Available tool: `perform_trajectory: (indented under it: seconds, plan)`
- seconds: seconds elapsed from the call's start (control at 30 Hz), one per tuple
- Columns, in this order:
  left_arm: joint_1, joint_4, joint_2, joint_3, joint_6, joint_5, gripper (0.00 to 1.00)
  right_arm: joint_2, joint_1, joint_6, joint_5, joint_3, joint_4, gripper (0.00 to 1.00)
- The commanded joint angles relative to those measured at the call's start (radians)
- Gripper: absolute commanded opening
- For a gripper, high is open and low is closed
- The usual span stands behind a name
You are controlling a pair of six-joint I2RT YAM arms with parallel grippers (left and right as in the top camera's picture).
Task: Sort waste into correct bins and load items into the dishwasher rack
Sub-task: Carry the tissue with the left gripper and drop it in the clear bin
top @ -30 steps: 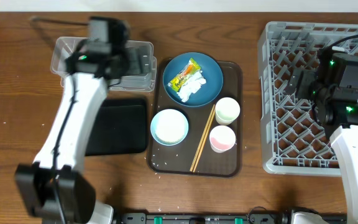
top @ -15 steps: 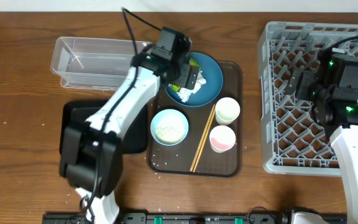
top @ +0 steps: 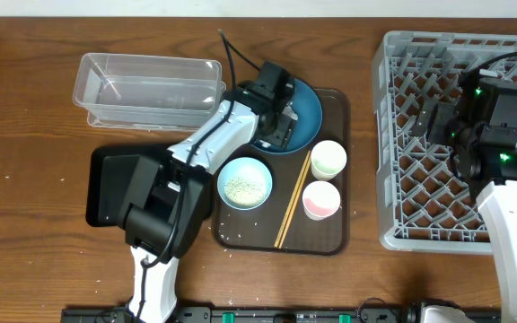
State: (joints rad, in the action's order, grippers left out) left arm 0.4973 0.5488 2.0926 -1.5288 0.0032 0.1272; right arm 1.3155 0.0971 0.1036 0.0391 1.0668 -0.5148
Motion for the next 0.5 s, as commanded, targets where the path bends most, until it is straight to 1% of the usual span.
perform_trajectory:
  seconds: [0.0, 0.03, 0.13, 0.2, 0.23, 0.27, 0.47]
  plan:
    - [0.013, 0.002, 0.008, -0.018, 0.004, -0.005, 0.50, -0.014, 0.005, 0.016, -0.003, 0.021, -0.002, 0.98]
    - [0.015, 0.002, 0.008, -0.016, 0.004, -0.005, 0.41, -0.014, 0.005, 0.016, -0.003, 0.021, -0.002, 0.98]
    - [0.015, 0.006, 0.008, -0.015, 0.004, -0.005, 0.25, -0.014, 0.005, 0.016, -0.003, 0.021, -0.002, 0.98]
    - [0.015, 0.006, 0.008, -0.015, 0.004, -0.005, 0.19, -0.014, 0.005, 0.016, -0.003, 0.021, -0.001, 0.98]
    - [0.015, 0.006, 0.008, -0.015, 0.004, -0.005, 0.11, -0.014, 0.005, 0.016, -0.003, 0.021, -0.001, 0.98]
    - [0.015, 0.005, 0.008, -0.015, 0.003, -0.005, 0.06, -0.014, 0.005, 0.016, -0.003, 0.021, -0.001, 0.98]
    - [-0.004, -0.002, -0.038, -0.038, 0.004, -0.010, 0.06, -0.014, 0.005, 0.016, -0.002, 0.021, -0.001, 0.98]
